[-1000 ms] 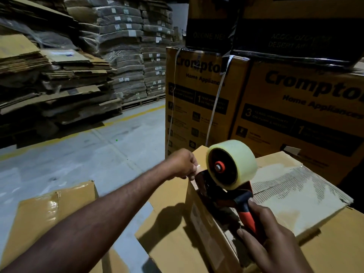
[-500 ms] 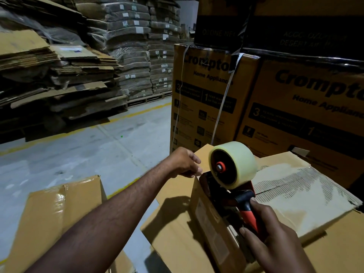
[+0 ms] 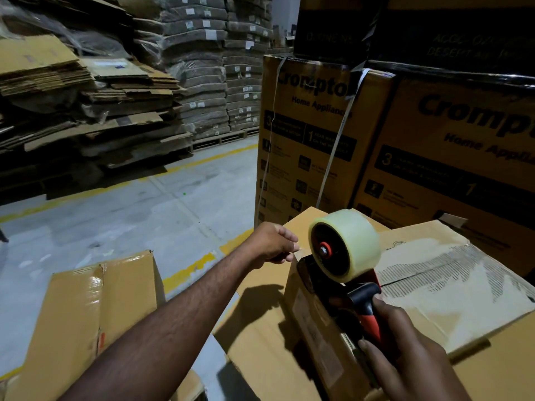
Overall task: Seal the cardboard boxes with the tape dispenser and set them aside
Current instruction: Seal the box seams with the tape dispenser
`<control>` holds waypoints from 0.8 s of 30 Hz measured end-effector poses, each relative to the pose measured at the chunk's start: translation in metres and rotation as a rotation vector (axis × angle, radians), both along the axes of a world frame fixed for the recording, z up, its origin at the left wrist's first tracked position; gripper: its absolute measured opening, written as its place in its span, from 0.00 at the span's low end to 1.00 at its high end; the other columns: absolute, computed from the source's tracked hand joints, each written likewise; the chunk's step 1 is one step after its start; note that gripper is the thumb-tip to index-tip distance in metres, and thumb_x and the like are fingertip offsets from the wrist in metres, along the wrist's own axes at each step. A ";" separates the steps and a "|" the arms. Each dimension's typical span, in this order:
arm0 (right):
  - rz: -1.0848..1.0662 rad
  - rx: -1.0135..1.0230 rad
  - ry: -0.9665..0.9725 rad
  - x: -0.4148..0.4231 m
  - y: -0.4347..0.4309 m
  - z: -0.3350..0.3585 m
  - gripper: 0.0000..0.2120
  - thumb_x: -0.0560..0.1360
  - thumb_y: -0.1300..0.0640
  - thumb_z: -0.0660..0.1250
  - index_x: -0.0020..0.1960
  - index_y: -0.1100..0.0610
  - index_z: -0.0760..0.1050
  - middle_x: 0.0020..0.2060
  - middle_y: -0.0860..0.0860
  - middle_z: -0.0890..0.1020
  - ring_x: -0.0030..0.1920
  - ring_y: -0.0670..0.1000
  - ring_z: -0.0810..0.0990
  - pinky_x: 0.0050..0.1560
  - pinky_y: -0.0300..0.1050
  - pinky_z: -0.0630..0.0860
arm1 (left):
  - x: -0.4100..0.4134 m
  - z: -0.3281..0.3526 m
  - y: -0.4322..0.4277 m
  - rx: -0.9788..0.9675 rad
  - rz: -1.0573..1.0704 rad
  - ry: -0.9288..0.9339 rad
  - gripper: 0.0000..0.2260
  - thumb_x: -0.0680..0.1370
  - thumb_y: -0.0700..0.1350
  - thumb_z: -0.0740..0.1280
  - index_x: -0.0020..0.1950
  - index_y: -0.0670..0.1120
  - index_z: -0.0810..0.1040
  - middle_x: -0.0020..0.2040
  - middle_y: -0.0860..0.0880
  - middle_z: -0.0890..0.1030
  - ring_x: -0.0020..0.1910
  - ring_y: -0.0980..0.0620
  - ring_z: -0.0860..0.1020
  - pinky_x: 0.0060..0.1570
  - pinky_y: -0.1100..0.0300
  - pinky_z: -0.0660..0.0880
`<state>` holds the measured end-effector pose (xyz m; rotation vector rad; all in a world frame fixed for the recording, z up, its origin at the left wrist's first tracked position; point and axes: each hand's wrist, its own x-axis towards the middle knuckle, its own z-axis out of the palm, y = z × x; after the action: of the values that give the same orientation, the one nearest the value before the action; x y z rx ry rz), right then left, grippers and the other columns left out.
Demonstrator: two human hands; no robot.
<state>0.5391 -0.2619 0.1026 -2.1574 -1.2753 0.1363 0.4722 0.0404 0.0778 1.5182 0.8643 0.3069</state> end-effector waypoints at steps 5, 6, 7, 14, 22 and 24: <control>0.010 -0.013 -0.032 -0.003 0.001 -0.001 0.39 0.66 0.54 0.80 0.61 0.25 0.61 0.44 0.28 0.76 0.40 0.40 0.79 0.46 0.21 0.68 | 0.007 -0.001 -0.008 0.092 0.045 0.083 0.04 0.77 0.39 0.73 0.50 0.39 0.83 0.38 0.42 0.82 0.33 0.50 0.80 0.26 0.63 0.68; 0.015 -0.017 -0.044 -0.002 0.001 -0.002 0.39 0.66 0.54 0.81 0.63 0.28 0.61 0.45 0.27 0.75 0.40 0.42 0.79 0.46 0.20 0.67 | 0.010 -0.003 -0.007 0.157 0.042 0.165 0.06 0.76 0.42 0.74 0.52 0.43 0.83 0.43 0.43 0.83 0.38 0.49 0.81 0.30 0.62 0.70; 0.016 -0.027 -0.058 -0.002 0.001 -0.003 0.40 0.66 0.55 0.81 0.64 0.29 0.61 0.45 0.26 0.73 0.40 0.44 0.80 0.46 0.19 0.67 | 0.012 -0.006 -0.004 0.263 0.023 0.292 0.11 0.76 0.47 0.74 0.57 0.46 0.83 0.51 0.44 0.82 0.46 0.47 0.81 0.36 0.60 0.73; 0.018 -0.081 -0.133 -0.005 0.006 0.007 0.38 0.70 0.50 0.76 0.67 0.31 0.54 0.54 0.41 0.81 0.51 0.48 0.83 0.43 0.31 0.69 | 0.011 -0.005 -0.011 0.799 0.037 0.162 0.08 0.79 0.41 0.65 0.44 0.43 0.83 0.43 0.47 0.81 0.44 0.48 0.77 0.41 0.56 0.73; 0.071 -0.255 -0.082 -0.010 0.019 0.036 0.25 0.80 0.49 0.65 0.68 0.39 0.53 0.52 0.47 0.80 0.48 0.47 0.79 0.46 0.42 0.78 | 0.008 -0.022 -0.025 0.219 -0.273 0.009 0.08 0.83 0.40 0.65 0.52 0.52 0.80 0.46 0.57 0.81 0.44 0.61 0.79 0.46 0.65 0.77; 0.067 -0.241 -0.096 -0.011 0.022 0.035 0.22 0.81 0.52 0.64 0.67 0.40 0.55 0.42 0.45 0.77 0.39 0.43 0.77 0.36 0.38 0.75 | 0.008 -0.023 -0.026 0.270 -0.246 -0.014 0.06 0.82 0.39 0.66 0.54 0.49 0.81 0.51 0.51 0.82 0.51 0.54 0.80 0.56 0.55 0.79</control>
<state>0.5286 -0.2397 0.1380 -2.3492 -1.4503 0.2262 0.4805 0.0145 0.0551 1.8508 0.6342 0.2596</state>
